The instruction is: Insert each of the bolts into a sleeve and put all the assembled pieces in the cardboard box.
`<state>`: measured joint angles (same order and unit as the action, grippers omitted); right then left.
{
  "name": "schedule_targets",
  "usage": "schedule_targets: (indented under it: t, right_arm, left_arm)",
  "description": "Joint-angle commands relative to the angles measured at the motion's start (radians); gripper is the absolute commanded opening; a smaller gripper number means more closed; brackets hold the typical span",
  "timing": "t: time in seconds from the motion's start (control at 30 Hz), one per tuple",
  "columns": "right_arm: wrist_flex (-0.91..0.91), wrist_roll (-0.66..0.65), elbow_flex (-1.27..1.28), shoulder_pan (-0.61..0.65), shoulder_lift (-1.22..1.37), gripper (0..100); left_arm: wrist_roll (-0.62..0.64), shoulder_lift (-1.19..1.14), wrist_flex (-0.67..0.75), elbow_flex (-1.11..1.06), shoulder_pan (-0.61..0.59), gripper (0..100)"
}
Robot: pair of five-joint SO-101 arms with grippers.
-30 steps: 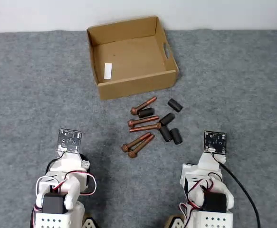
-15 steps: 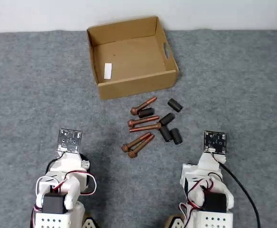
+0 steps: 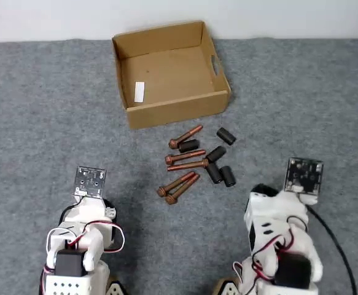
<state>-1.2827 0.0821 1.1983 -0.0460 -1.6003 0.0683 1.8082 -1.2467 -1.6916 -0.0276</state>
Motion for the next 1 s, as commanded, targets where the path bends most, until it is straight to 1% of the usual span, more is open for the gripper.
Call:
schedule_targets:
  t: [0.0, 0.2, 0.23, 0.27, 0.4, 0.47, 0.6, 0.73, 0.8, 0.9, 0.97]
  right_arm:
    - [0.012, -0.011, -0.224, 0.039, 0.278, 0.8]
    - [0.012, -0.012, -0.598, 0.044, 0.848, 0.9]
    - [0.01, -0.029, -0.664, 0.045, 0.94, 0.9]
    - [0.01, -0.072, -0.735, 0.045, 1.032, 1.0]
    - [0.015, -0.319, -0.985, 0.044, 1.368, 1.1]
    - [0.008, -0.39, -1.089, 0.05, 1.501, 1.1]
    - [-0.013, -0.443, -1.252, 0.097, 1.681, 1.2]
    - [-0.012, -0.486, -1.353, 0.156, 1.794, 2.0]
    - [-0.005, -0.488, -1.379, 0.173, 1.845, 6.9]
    - [-0.004, -0.499, -1.418, 0.186, 1.917, 17.7]
    - [-0.002, -0.5, -1.452, 0.191, 1.965, 21.2]
  left_arm:
    - [0.008, 0.011, -0.009, 0.008, 0.003, 1]
    - [0.008, 0.011, -0.009, 0.008, 0.003, 1]
    - [0.008, 0.011, -0.009, 0.008, 0.003, 1]
    - [0.008, 0.011, -0.009, 0.008, 0.003, 1]
    - [0.008, 0.011, -0.009, 0.008, 0.003, 1]
    - [0.008, 0.011, -0.009, 0.008, 0.003, 1]
    - [0.008, 0.011, -0.009, 0.008, 0.003, 1]
    - [0.008, 0.011, -0.009, 0.008, 0.003, 1]
    - [0.008, 0.011, -0.009, 0.008, 0.003, 1]
    - [0.008, 0.011, -0.009, 0.008, 0.003, 1]
    - [0.008, 0.011, -0.009, 0.008, 0.003, 1]
